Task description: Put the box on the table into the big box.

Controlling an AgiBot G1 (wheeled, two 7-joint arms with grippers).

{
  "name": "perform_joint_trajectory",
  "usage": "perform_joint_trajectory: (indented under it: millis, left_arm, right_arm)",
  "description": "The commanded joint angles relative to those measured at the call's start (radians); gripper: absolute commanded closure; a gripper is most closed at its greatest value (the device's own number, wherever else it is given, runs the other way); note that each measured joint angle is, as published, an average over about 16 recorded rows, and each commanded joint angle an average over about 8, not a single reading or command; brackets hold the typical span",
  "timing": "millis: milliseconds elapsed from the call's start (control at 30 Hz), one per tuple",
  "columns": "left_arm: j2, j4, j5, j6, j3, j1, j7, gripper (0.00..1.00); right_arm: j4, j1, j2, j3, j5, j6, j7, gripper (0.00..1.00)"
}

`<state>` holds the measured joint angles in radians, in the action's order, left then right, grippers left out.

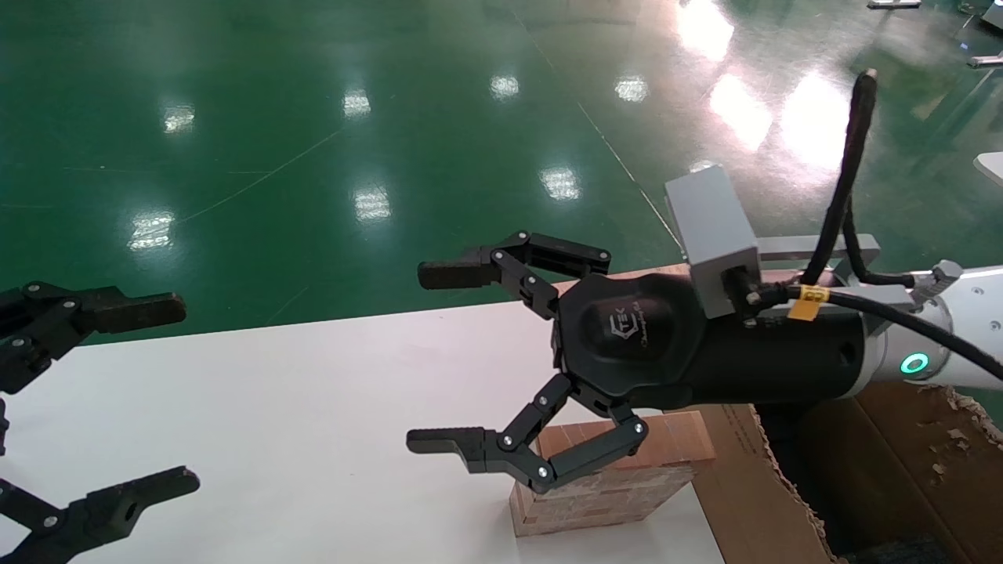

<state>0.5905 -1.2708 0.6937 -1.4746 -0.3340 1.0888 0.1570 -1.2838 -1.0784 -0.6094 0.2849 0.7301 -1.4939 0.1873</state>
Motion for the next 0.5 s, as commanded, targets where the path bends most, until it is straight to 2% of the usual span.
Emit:
perform_joint_trajectory:
  millis: [33,500]
  left_arm:
    - [0.000,0.000,0.000,0.000,0.000,0.000,0.000,0.00]
    - [0.000,0.000,0.000,0.000,0.000,0.000,0.000,0.00]
  right_arm:
    - [0.000,0.000,0.000,0.000,0.000,0.000,0.000,0.00]
    - [0.001,0.001,0.001,0.000,0.001,0.000,0.000,0.00]
